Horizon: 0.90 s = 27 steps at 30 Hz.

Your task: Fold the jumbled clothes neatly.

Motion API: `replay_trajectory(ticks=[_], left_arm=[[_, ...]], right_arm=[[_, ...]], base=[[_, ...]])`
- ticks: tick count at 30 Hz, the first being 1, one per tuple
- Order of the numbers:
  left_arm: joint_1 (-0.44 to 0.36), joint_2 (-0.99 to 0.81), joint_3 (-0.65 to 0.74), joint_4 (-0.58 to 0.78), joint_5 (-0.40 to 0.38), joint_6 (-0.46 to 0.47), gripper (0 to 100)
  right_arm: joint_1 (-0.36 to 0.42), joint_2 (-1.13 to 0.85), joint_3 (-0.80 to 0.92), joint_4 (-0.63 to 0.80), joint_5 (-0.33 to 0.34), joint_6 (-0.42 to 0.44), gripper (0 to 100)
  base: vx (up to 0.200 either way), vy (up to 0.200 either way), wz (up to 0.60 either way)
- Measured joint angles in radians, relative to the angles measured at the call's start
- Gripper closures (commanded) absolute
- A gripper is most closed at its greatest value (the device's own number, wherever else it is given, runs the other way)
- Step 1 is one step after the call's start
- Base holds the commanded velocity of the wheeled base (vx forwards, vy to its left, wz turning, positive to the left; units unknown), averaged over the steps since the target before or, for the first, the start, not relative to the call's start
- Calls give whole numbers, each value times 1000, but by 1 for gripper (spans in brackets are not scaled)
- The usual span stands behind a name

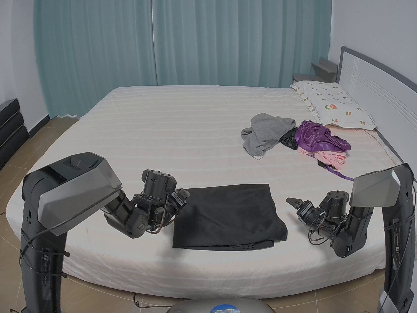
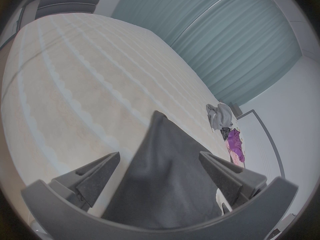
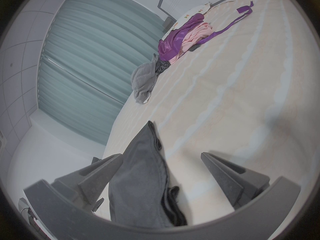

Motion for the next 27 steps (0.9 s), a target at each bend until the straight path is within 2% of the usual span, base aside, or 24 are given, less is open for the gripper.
replay_trajectory(ticks=[11,20,27], left_arm=[[64,-44,1,77,-23,16,0],[87,-6,10,73,-57,141,0],[78,37,12,17,-79,234,0]], right_arm=[[1,5,0,1,0,-14,0],[4,7,0,1,1,-15,0],[4,7,0,1,1,-15,0]], base=[[0,0,0],[0,0,0],[0,0,0]])
